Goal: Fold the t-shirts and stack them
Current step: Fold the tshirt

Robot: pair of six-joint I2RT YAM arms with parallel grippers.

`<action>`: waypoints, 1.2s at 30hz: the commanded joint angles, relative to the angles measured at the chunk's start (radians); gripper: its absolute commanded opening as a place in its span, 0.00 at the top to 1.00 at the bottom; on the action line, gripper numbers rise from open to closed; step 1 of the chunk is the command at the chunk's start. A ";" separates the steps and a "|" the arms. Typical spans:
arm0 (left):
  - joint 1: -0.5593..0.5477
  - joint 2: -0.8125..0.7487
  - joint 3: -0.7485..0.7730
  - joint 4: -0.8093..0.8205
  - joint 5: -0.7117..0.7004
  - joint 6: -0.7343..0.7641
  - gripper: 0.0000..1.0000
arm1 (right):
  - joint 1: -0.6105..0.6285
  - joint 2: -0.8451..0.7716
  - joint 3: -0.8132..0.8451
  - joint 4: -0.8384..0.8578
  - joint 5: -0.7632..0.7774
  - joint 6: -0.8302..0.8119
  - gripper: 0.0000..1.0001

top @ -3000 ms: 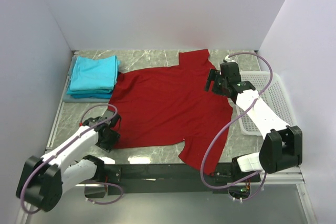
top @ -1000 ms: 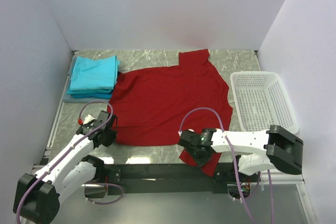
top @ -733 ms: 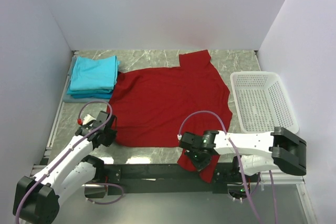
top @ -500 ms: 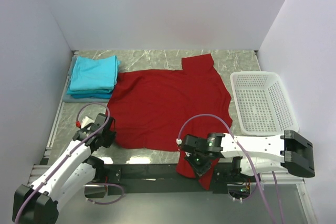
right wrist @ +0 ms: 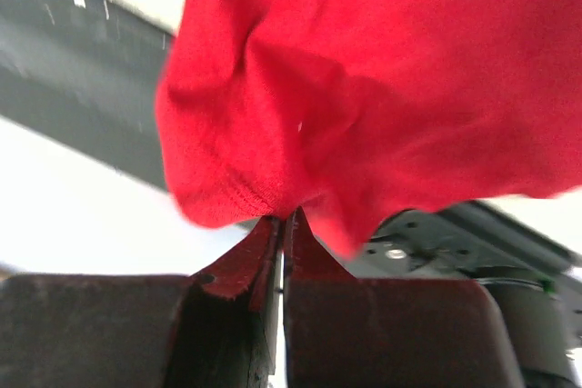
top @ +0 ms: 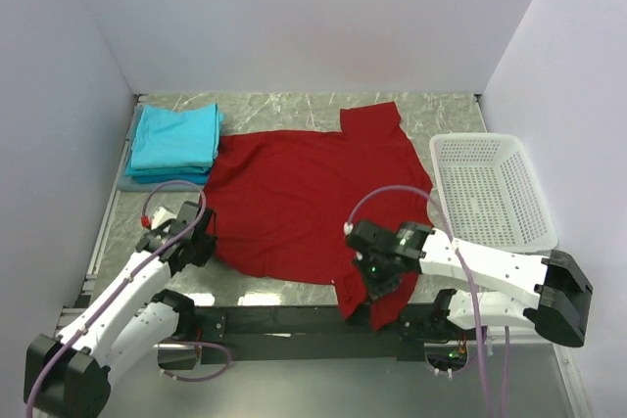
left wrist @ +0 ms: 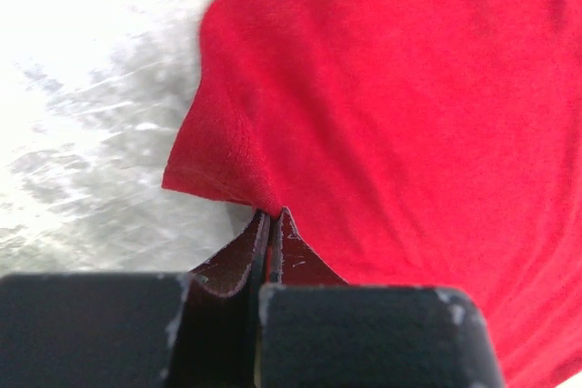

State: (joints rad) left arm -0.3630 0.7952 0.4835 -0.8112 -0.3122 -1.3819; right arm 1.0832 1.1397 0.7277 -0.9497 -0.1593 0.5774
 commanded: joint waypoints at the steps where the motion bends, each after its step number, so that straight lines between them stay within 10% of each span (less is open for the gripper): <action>1: 0.006 0.050 0.076 0.052 -0.018 0.043 0.99 | -0.095 -0.034 0.113 -0.078 0.138 -0.065 1.00; 17: 0.027 0.335 0.290 0.188 -0.139 0.155 1.00 | -0.460 0.121 0.390 -0.035 0.372 -0.212 1.00; 36: 0.079 0.499 0.362 0.357 -0.142 0.201 1.00 | -0.609 0.318 0.573 0.052 0.359 -0.346 1.00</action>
State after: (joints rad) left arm -0.2890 1.2850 0.8085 -0.5037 -0.4175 -1.1950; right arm 0.4931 1.4372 1.2457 -0.9386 0.1894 0.2779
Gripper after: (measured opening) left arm 0.016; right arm 0.019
